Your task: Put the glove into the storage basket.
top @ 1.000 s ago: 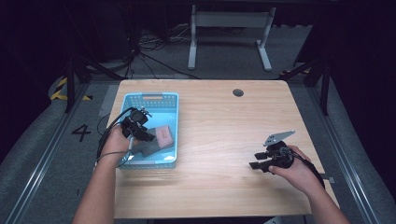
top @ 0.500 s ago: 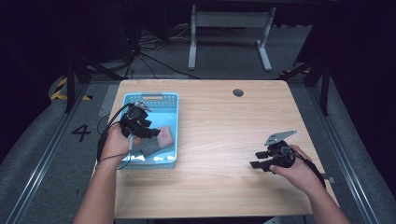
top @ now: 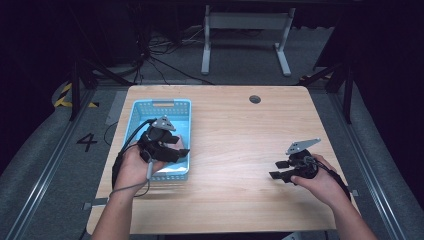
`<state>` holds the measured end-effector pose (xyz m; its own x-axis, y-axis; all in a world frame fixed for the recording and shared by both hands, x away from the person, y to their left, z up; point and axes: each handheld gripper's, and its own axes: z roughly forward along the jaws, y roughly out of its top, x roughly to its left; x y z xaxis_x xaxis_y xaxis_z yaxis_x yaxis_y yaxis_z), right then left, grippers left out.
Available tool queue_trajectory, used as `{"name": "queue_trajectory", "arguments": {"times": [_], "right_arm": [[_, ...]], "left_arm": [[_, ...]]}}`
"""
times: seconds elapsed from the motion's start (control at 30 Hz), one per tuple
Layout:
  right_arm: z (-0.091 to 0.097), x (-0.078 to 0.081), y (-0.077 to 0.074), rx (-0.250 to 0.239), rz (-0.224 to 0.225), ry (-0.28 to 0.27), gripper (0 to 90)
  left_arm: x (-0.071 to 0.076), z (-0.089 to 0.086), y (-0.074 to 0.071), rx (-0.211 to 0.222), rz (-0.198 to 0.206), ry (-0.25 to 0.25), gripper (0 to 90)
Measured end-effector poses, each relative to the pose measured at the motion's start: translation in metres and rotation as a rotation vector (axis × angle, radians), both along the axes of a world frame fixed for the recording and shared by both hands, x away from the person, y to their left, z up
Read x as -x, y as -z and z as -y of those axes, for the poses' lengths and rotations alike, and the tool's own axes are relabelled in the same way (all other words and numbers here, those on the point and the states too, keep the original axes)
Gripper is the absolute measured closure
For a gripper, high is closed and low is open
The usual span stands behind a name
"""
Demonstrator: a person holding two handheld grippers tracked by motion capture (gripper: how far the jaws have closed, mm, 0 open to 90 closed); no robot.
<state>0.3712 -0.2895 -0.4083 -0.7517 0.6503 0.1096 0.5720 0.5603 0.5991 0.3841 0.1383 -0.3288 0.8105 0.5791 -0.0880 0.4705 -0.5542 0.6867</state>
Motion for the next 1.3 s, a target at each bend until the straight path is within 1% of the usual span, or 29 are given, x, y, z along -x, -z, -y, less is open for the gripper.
{"name": "queue_trajectory", "arguments": {"times": [0.1, 0.2, 0.3, 0.33, 0.37, 0.43, 0.5, 0.6, 0.67, 0.73, 0.77, 0.87, 0.93, 0.97, 1.03, 1.1, 1.13, 1.2, 1.3], "right_arm": [[0.001, 0.000, 0.000, -0.002, 0.003, 0.000, 48.5], [0.002, 0.000, 0.000, 0.000, 0.004, 0.000, 48.2], [0.003, 0.000, 0.000, 0.003, 0.002, 0.000, 48.0], [0.003, 0.000, 0.000, 0.003, 0.003, 0.000, 47.9], [0.003, -0.001, 0.000, 0.004, 0.006, -0.002, 47.8], [0.004, -0.001, 0.001, 0.004, 0.007, -0.001, 47.7], [0.005, -0.001, 0.001, 0.003, 0.008, -0.001, 47.5], [0.006, -0.001, 0.001, 0.003, 0.009, 0.002, 47.2], [0.007, -0.001, 0.001, 0.005, 0.008, 0.004, 46.9], [0.007, -0.001, 0.002, 0.004, 0.005, 0.001, 46.3], [0.008, -0.001, 0.002, 0.005, 0.005, 0.001, 46.0], [0.008, -0.002, 0.004, 0.013, 0.008, -0.001, 45.7], [0.009, -0.002, 0.006, 0.015, 0.003, -0.003, 45.6], [0.009, -0.003, 0.006, 0.016, 0.005, -0.006, 45.5], [0.009, -0.003, 0.008, 0.016, 0.006, -0.007, 45.2], [0.009, -0.003, 0.009, 0.018, 0.006, -0.006, 45.0], [0.009, -0.003, 0.010, 0.017, 0.006, -0.008, 44.9], [0.010, -0.004, 0.012, 0.015, 0.009, -0.012, 44.7], [0.012, -0.005, 0.014, 0.018, 0.012, -0.008, 43.4]], "left_arm": [[0.009, 0.011, 0.000, 0.010, -0.003, 0.022, 41.5], [0.018, 0.023, 0.003, 0.023, -0.003, 0.051, 41.5], [0.023, 0.036, 0.009, 0.014, -0.017, 0.074, 41.6], [0.025, 0.041, 0.011, 0.011, -0.031, 0.090, 41.6], [0.026, 0.046, 0.014, 0.014, -0.034, 0.097, 41.7], [0.028, 0.053, 0.019, 0.015, -0.046, 0.111, 42.2], [0.030, 0.062, 0.025, 0.005, -0.044, 0.121, 42.9], [0.031, 0.073, 0.034, 0.008, -0.054, 0.132, 43.1], [0.031, 0.079, 0.039, 0.013, -0.069, 0.140, 43.0], [0.032, 0.085, 0.044, 0.027, -0.090, 0.147, 42.9], [0.032, 0.089, 0.048, 0.025, -0.096, 0.155, 43.0], [0.034, 0.097, 0.058, 0.012, -0.099, 0.157, 43.2], [0.035, 0.103, 0.066, 0.016, -0.107, 0.159, 43.6], [0.036, 0.106, 0.070, 0.012, -0.106, 0.162, 43.7], [0.037, 0.112, 0.078, 0.000, -0.101, 0.157, 44.1], [0.037, 0.115, 0.084, 0.008, -0.099, 0.155, 44.0], [0.037, 0.116, 0.086, 0.007, -0.090, 0.152, 44.3], [0.037, 0.120, 0.093, -0.019, -0.073, 0.151, 44.3], [0.036, 0.121, 0.099, -0.047, -0.085, 0.154, 44.1]]}}
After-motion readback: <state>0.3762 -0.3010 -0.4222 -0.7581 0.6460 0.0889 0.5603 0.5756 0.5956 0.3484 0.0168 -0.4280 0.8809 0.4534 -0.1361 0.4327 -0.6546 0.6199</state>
